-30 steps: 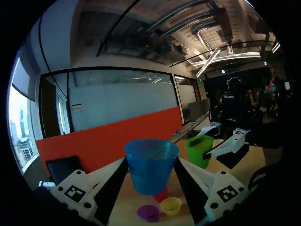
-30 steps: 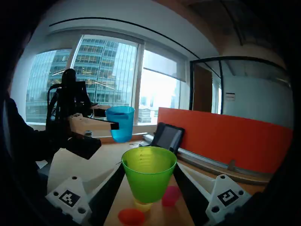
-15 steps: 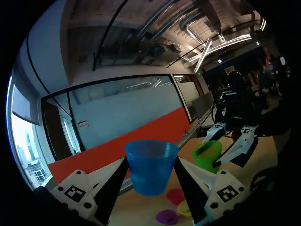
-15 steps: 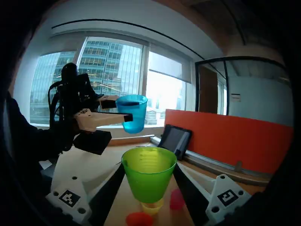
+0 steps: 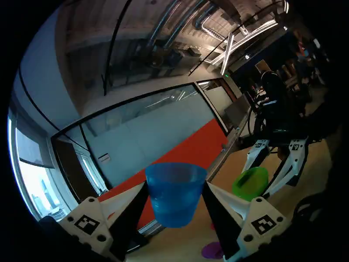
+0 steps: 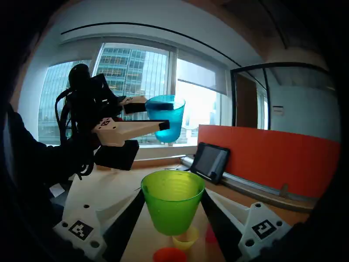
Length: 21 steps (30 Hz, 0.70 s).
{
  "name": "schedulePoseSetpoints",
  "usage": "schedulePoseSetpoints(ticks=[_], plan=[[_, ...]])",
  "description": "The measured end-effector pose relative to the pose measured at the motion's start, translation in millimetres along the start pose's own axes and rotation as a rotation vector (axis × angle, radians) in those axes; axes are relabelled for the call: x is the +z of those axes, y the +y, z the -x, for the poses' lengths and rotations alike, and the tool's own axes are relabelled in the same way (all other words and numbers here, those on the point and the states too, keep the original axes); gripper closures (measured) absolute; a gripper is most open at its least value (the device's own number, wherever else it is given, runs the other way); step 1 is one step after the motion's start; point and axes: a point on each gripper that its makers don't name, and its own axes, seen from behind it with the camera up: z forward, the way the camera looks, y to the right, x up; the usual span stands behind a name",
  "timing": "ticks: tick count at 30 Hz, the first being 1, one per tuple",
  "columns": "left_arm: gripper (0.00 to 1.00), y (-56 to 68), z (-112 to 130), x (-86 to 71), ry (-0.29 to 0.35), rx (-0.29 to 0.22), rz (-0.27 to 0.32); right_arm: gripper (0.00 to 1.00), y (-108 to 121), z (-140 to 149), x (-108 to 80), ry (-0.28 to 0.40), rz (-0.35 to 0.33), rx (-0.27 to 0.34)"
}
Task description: Pour water
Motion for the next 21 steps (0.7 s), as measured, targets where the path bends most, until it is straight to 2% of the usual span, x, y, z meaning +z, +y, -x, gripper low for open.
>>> schedulePoseSetpoints(ticks=[9, 21], plan=[[0.16, -3.8, -11.2, 0.8, -0.004, 0.108, -0.003, 0.09, -8.2, 11.0, 5.4, -0.016, -0.023, 0.004], [0.16, -2.1, -26.3, 2.4, 0.001, 0.238, 0.003, 0.09, -22.9, 16.1, 14.8, -0.025, -0.054, 0.007]])
